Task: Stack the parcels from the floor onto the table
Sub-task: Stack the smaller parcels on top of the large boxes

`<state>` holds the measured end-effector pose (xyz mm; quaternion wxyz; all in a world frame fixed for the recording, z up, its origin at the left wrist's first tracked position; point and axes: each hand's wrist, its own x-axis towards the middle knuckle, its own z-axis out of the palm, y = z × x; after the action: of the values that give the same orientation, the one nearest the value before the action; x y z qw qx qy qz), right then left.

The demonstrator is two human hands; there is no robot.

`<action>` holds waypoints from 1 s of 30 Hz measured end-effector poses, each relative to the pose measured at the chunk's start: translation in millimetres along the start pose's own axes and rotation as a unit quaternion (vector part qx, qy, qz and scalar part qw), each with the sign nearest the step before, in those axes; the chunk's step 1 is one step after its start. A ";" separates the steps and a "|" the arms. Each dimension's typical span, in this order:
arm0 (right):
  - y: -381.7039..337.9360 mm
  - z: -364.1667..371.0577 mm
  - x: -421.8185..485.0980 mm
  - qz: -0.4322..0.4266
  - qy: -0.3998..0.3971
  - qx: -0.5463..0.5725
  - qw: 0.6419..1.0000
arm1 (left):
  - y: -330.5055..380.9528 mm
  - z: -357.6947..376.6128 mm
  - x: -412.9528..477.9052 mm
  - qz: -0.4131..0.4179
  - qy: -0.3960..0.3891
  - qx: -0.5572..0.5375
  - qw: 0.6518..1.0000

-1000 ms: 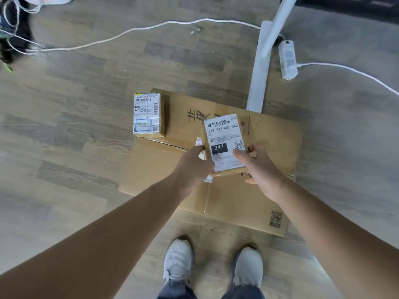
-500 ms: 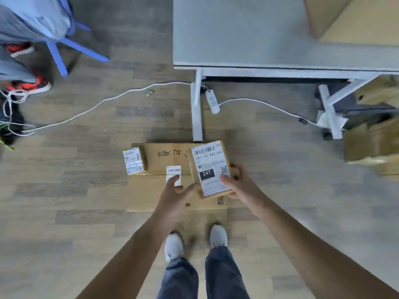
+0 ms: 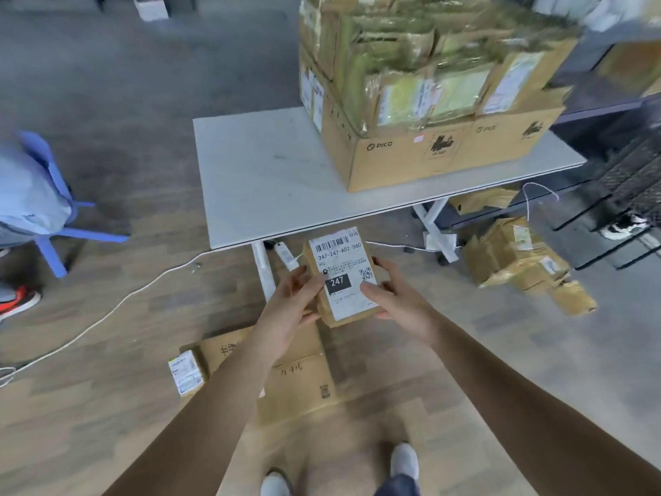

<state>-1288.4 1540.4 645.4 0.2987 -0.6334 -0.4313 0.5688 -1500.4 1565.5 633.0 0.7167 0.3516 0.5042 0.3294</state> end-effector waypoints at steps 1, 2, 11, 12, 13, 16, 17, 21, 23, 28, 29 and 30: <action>-2.8 -10.9 -2.3 -0.007 0.000 -0.004 1.000 | 8.8 12.3 2.0 0.008 -0.008 0.011 1.000; -5.7 -23.3 -3.4 -0.012 -0.002 -0.005 1.000 | 16.2 25.0 5.1 0.011 -0.011 0.020 1.000; -36.5 -188.2 -4.7 -0.121 -0.040 -0.054 0.990 | 73.3 172.5 34.3 0.055 -0.009 0.127 0.990; -40.6 -209.8 -2.9 -0.136 -0.033 -0.064 0.988 | 76.8 192.5 37.4 0.066 -0.006 0.135 0.989; -44.7 -230.8 -1.8 -0.147 -0.030 -0.069 0.986 | 79.3 211.5 40.3 0.076 -0.005 0.139 0.987; -56.1 -290.6 -3.5 -0.166 -0.024 -0.073 0.983 | 87.0 264.9 49.9 0.095 0.000 0.147 0.984; -59.4 -307.9 -4.8 -0.171 -0.019 -0.080 0.982 | 90.0 280.0 53.5 0.097 0.001 0.154 0.983; -73.2 -363.8 -4.6 -0.200 -0.012 -0.119 0.973 | 106.2 328.2 73.1 0.109 0.004 0.183 0.977; -81.3 -385.2 0.6 -0.211 -0.013 -0.147 0.966 | 116.0 346.7 85.9 0.119 0.007 0.189 0.975; -105.5 -433.4 30.3 -0.226 -0.014 -0.207 0.952 | 138.3 382.6 130.8 0.138 -0.017 0.202 0.969; -109.9 -443.8 39.4 -0.227 -0.018 -0.229 0.947 | 141.7 389.9 142.7 0.142 -0.025 0.210 0.967; -114.6 -453.9 48.9 -0.228 -0.024 -0.247 0.942 | 145.5 398.2 154.5 0.147 -0.032 0.220 0.964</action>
<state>-869.0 1686.3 801.6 0.2435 -0.5582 -0.6982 0.3763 -1095.1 1702.7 776.1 0.5814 0.5811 0.4834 0.3011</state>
